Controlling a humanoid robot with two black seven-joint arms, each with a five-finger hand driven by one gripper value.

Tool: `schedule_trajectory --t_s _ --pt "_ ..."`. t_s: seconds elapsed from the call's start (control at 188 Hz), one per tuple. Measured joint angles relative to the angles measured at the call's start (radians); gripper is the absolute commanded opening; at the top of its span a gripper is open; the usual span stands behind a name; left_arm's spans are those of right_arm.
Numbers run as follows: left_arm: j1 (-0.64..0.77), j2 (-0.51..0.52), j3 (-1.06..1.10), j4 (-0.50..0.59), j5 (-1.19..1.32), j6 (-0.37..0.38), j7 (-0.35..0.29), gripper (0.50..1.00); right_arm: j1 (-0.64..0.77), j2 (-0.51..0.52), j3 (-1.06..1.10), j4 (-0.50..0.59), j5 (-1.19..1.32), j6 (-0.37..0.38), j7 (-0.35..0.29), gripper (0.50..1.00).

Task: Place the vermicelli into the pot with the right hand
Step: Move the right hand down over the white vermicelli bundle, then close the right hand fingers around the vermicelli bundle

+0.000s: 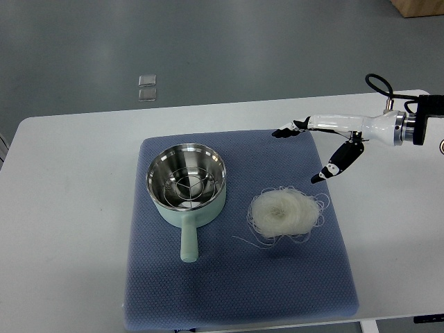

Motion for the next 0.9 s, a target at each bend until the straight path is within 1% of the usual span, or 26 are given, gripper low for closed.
schedule_trajectory --t_s 0.101,0.218,0.389,0.74,0.9 --pt "0.0 0.0 0.0 0.0 0.0 0.0 0.0 1.0 0.001 -0.001 -0.011 0.034 -0.054 0.043 0.0 0.928" --pt "0.0 0.0 0.0 0.0 0.0 0.0 0.0 1.0 -0.007 0.015 -0.04 0.041 -0.099 0.047 -0.001 0.926" --pt "0.0 0.0 0.0 0.0 0.0 0.0 0.0 1.0 -0.035 0.052 -0.063 0.036 -0.129 0.007 -0.007 0.926" --pt "0.0 0.0 0.0 0.0 0.0 0.0 0.0 1.0 -0.091 0.128 -0.066 -0.007 -0.193 -0.045 -0.009 0.924" --pt "0.0 0.0 0.0 0.0 0.0 0.0 0.0 1.0 -0.106 0.163 -0.066 -0.047 -0.21 -0.088 -0.034 0.924"
